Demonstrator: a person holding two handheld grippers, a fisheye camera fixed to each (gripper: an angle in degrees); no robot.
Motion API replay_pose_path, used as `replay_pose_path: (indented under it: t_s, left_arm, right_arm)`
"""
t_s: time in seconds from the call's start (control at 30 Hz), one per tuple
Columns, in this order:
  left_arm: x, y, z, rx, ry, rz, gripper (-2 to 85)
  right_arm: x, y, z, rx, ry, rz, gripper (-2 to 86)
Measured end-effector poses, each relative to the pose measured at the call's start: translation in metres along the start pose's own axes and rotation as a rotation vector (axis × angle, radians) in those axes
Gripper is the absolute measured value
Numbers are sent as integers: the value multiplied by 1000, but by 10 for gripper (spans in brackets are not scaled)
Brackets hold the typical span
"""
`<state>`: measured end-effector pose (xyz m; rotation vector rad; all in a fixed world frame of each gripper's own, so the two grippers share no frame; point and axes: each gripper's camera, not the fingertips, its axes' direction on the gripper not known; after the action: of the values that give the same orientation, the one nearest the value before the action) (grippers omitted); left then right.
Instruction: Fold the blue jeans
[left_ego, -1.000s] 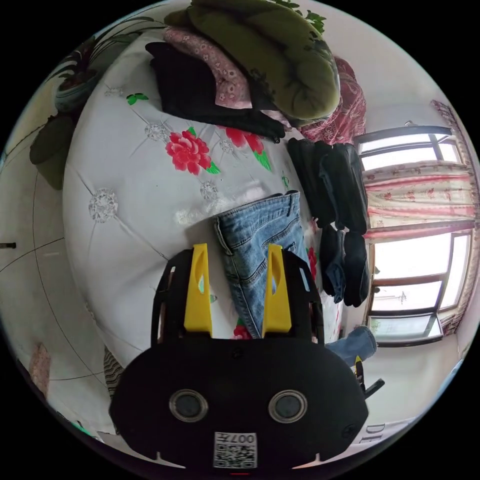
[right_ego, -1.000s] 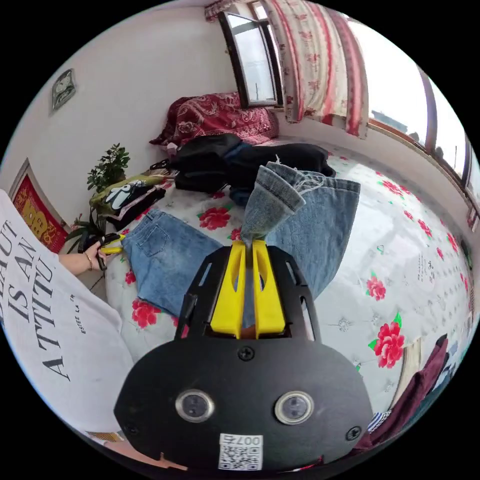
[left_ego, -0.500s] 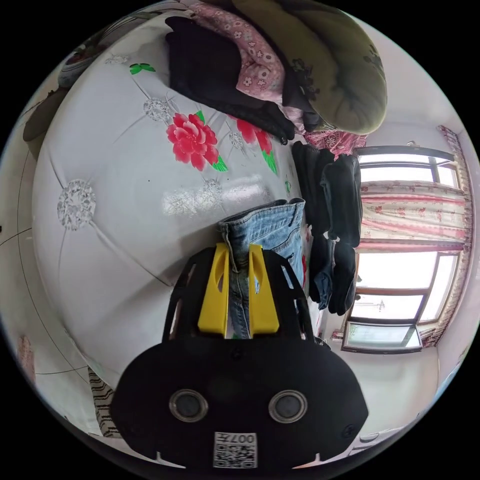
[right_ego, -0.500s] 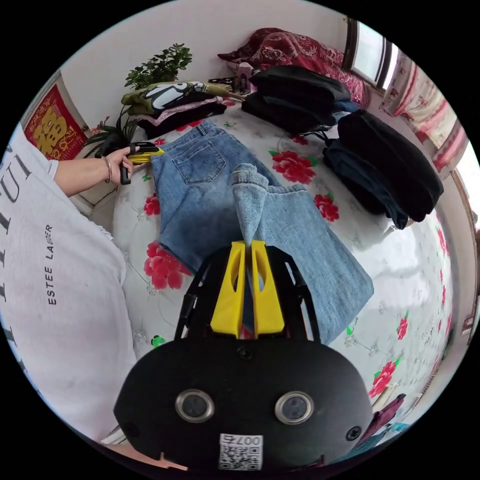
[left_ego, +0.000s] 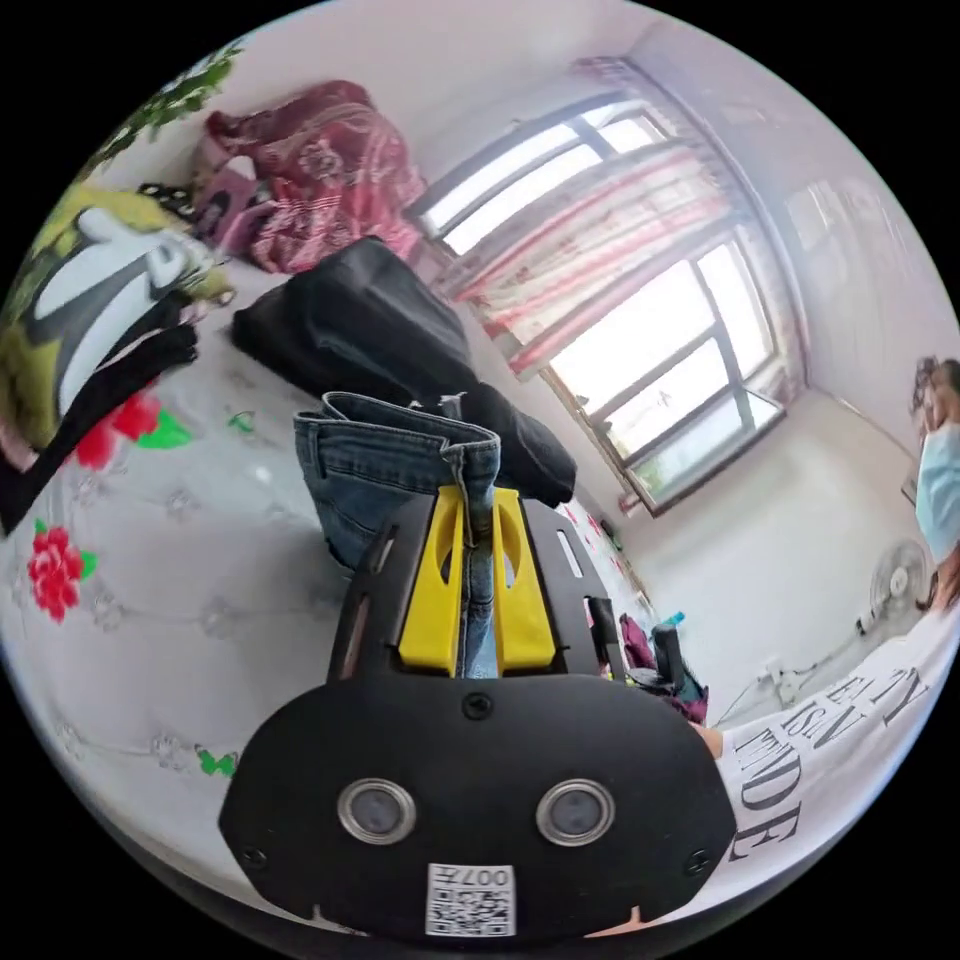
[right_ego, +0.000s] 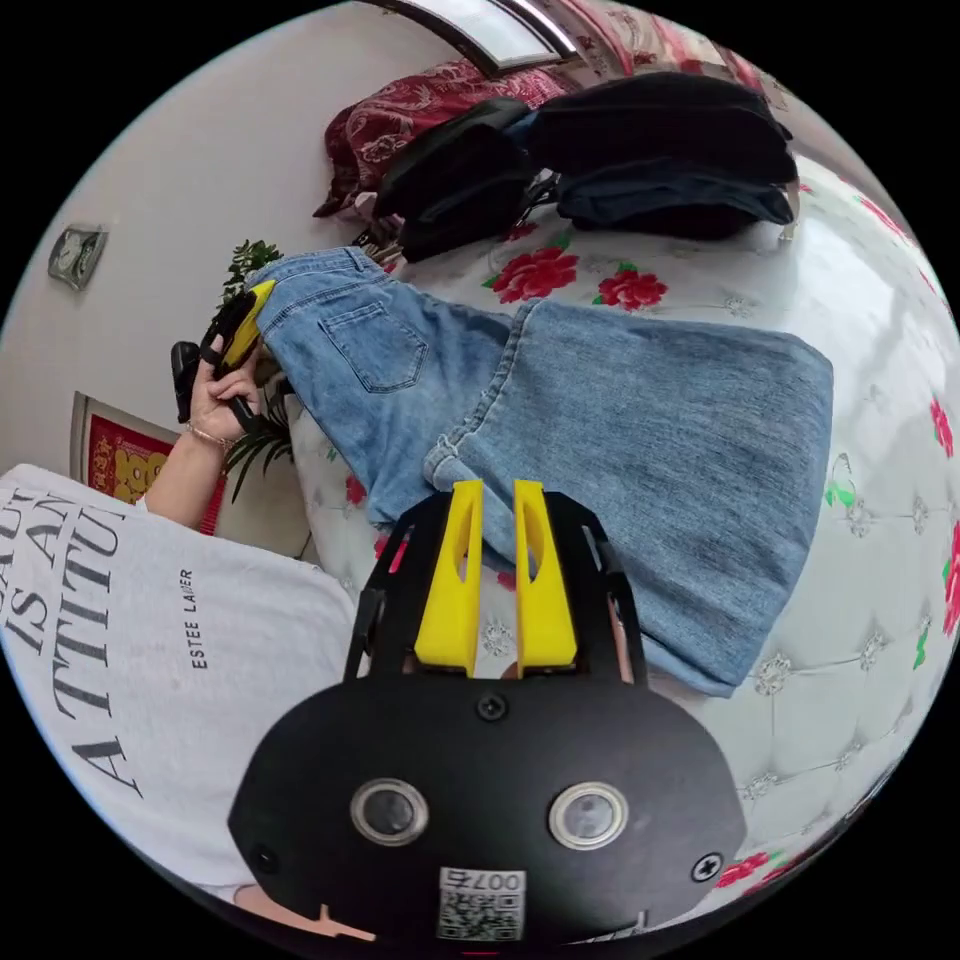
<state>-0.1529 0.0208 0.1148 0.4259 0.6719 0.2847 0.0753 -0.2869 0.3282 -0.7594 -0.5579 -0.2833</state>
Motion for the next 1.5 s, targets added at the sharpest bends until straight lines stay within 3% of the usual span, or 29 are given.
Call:
replay_pose_path:
  t_s: [0.17, 0.23, 0.33, 0.37, 0.47, 0.6, 0.7, 0.8, 0.97, 1.1, 1.5]
  left_arm:
    - [118, -2, 91, -215, 251, 402, 48]
    - [168, 27, 162, -421, 383, 532, 52]
    - [186, 72, 248, -746, 432, 448, 66]
    - [185, 78, 256, -776, 436, 422, 67]
    - [172, 84, 256, -755, 437, 346, 76]
    - [113, 65, 224, -692, 188, 234, 81]
    - [60, 51, 206, -671, -9, 86, 92]
    - [28, 46, 203, -680, -78, -11, 114]
    - [14, 59, 249, -836, -7, -96, 128]
    - [18, 60, 281, -904, 5, -100, 64]
    - [69, -18, 265, -759, 181, 51, 28]
  right_arm:
    - [62, 52, -62, 192, -14, 230, 17]
    - [80, 71, -75, 227, 44, 292, 17]
    - [116, 102, -93, 281, 36, 451, 29]
    - [130, 115, -102, 326, 3, 515, 33]
    - [161, 147, -121, 439, -80, 630, 41]
    - [195, 166, -135, 490, -141, 678, 53]
    - [218, 156, -137, 454, -165, 655, 64]
    - [240, 132, -127, 340, -199, 625, 69]
    - [247, 94, -107, 163, -205, 580, 52]
    - [248, 92, -115, 137, -225, 578, 35]
    - [182, 55, -181, 307, -319, 410, 4]
